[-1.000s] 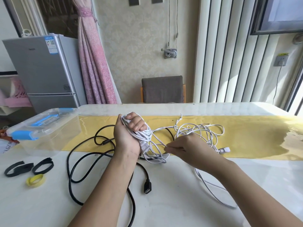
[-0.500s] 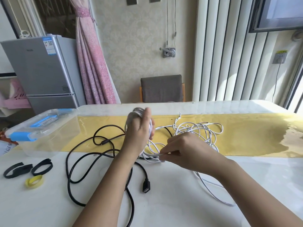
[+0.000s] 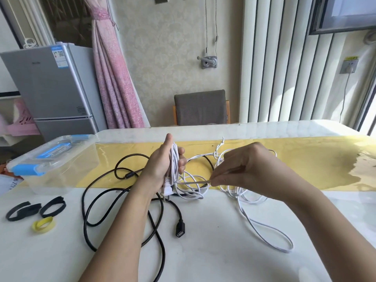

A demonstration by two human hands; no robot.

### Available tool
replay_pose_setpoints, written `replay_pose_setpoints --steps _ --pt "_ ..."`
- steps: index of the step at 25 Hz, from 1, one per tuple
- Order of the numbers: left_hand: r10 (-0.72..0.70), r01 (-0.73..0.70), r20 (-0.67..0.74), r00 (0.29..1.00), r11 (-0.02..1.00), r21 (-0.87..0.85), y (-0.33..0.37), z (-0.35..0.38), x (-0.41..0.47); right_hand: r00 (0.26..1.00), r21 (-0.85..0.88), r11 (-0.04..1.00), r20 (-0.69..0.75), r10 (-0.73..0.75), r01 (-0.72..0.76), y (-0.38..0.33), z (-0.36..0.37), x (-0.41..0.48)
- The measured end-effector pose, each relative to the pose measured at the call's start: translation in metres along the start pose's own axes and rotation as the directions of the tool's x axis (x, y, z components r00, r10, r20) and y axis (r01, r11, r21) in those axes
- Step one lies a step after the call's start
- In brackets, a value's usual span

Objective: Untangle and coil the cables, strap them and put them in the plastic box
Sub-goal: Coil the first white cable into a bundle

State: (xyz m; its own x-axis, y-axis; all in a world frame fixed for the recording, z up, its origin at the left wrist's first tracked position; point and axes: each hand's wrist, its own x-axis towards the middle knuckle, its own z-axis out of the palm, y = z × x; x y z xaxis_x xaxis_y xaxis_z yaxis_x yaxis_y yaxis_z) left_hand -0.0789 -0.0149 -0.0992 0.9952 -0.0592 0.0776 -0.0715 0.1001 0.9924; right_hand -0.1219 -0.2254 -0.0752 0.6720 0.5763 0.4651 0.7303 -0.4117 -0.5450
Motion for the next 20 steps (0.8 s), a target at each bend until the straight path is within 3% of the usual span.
replay_pose_setpoints --steps 3,6,8,12,14,17,20 --pt "0.104 -0.108 0.03 0.994 0.942 0.316 -0.007 0.009 -0.002 1.0 -0.013 1.0 0.014 -0.028 0.028 -0.002 0.006 0.001" --pt "0.03 -0.13 0.213 0.977 0.872 0.473 -0.013 0.021 -0.01 0.993 -0.014 0.999 -0.116 -0.037 0.035 -0.002 0.005 0.001" --pt "-0.117 -0.043 0.362 0.925 0.914 0.404 -0.013 0.026 -0.015 0.972 0.012 1.0 -0.234 0.013 -0.01 0.002 0.001 0.001" --pt "-0.283 0.248 0.669 0.687 0.957 0.15 -0.009 0.025 -0.019 0.94 0.112 0.992 -0.327 0.093 -0.06 0.012 -0.002 0.002" --pt "-0.257 0.351 0.79 0.556 0.935 0.057 -0.006 0.02 -0.019 0.937 0.161 0.984 -0.327 0.122 -0.072 0.017 0.002 0.003" --pt "-0.064 0.442 0.907 0.416 0.886 -0.14 -0.003 0.013 -0.014 0.936 0.236 0.965 -0.3 0.182 -0.112 0.023 0.013 0.008" --pt "0.034 0.449 0.895 0.444 0.856 -0.256 -0.003 0.008 -0.008 0.948 0.306 0.933 -0.191 0.255 -0.189 0.024 0.026 0.01"
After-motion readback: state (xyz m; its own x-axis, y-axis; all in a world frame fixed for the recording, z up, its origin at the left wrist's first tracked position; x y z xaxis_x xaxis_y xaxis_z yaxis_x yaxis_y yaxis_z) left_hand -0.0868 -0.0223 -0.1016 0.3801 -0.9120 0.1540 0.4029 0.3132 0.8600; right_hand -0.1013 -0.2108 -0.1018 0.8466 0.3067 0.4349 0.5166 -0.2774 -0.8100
